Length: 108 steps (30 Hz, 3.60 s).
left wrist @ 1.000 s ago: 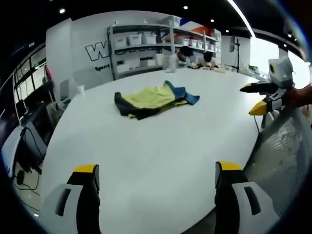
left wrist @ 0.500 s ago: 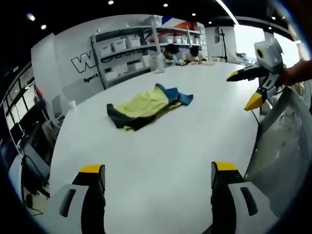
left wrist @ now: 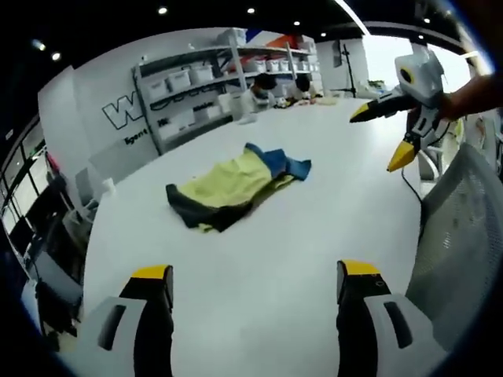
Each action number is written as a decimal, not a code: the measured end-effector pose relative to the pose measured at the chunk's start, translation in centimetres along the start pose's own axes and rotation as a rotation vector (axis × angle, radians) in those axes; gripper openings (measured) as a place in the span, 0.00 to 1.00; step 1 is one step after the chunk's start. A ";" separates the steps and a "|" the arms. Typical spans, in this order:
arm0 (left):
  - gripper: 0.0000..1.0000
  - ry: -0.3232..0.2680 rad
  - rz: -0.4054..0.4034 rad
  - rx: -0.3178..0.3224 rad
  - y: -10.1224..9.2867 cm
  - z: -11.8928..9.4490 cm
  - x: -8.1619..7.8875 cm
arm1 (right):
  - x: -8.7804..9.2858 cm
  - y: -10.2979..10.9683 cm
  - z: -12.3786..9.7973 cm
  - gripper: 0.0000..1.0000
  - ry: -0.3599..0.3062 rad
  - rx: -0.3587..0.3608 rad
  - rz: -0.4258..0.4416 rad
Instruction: Fold the garment on the visible template until the final outline fits inside the template.
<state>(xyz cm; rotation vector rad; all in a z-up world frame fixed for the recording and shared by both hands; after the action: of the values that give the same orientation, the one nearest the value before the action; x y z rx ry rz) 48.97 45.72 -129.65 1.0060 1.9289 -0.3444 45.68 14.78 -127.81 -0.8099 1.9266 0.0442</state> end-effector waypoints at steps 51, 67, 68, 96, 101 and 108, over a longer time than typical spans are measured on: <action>0.78 0.056 -0.017 0.074 3.0 9.1 -2.4 | 2.3 -2.9 6.6 0.58 0.091 -0.040 0.085; 0.72 0.092 0.048 0.080 4.0 11.1 -2.9 | 1.9 -5.5 8.2 0.28 0.084 -0.074 -0.017; 0.72 0.095 0.049 0.080 4.0 11.2 -3.0 | 1.8 -5.6 8.4 0.28 0.087 -0.075 -0.021; 0.67 0.116 0.004 0.168 5.7 13.1 -3.9 | 0.7 -8.2 13.4 0.42 0.133 -0.157 -0.167; 0.63 0.132 0.019 0.191 5.5 13.7 -3.8 | 0.5 -8.2 13.9 0.36 0.124 -0.168 -0.205; 0.54 0.139 0.095 0.226 5.3 14.8 -4.0 | 0.6 -8.0 14.7 0.30 0.132 -0.198 -0.250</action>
<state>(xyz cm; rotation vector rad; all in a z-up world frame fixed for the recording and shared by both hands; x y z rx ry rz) 62.80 38.39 -133.74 1.2946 1.9891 -0.4564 61.53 13.67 -133.12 -1.2079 1.9505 0.0303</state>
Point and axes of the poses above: the point that each gripper's makers call its tool centre point, and the gripper's own axes: z roughly forward along the fingers, y roughly to its left, x roughly out of its underside, the point moved 9 cm from there along -z, roughly backward along the fingers, and after that the axes turned 6 degrees about x, right-handed, at the moved point
